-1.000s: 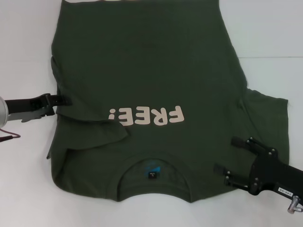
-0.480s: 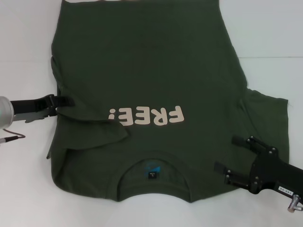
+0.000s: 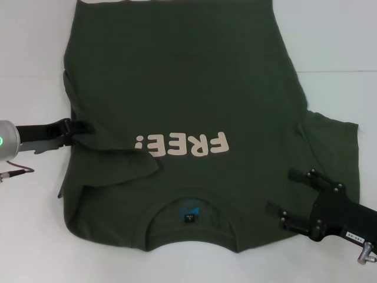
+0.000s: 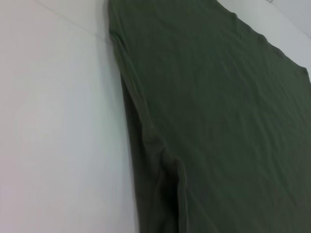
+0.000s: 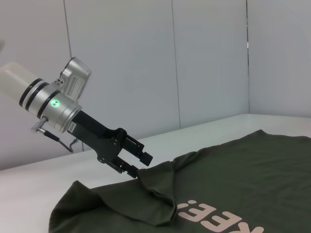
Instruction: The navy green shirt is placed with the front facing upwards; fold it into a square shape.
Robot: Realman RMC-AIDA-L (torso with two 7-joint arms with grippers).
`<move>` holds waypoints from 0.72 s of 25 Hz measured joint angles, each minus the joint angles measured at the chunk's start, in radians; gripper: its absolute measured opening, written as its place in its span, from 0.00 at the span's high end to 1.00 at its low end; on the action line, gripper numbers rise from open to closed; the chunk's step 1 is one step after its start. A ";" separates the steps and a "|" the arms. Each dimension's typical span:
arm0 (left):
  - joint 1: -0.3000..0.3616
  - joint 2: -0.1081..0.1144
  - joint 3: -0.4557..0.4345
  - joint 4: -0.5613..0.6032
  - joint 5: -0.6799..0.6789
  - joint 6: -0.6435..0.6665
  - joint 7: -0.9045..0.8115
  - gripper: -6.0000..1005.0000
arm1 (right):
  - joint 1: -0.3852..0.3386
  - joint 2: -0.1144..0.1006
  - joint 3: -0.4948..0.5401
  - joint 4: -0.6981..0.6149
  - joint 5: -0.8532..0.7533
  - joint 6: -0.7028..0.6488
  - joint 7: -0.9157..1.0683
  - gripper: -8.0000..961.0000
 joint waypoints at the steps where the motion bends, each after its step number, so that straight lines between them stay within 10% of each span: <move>1: -0.002 0.000 0.000 -0.001 0.001 0.001 -0.001 0.37 | 0.000 0.000 0.000 0.000 0.000 0.000 0.000 0.03; 12: -0.006 -0.002 0.037 -0.003 0.006 -0.022 -0.001 0.48 | -0.006 0.000 0.000 0.001 0.001 -0.005 0.000 0.03; 18: -0.008 -0.004 0.044 -0.012 0.007 -0.039 -0.002 0.78 | -0.010 0.000 0.000 0.001 0.002 -0.008 0.000 0.03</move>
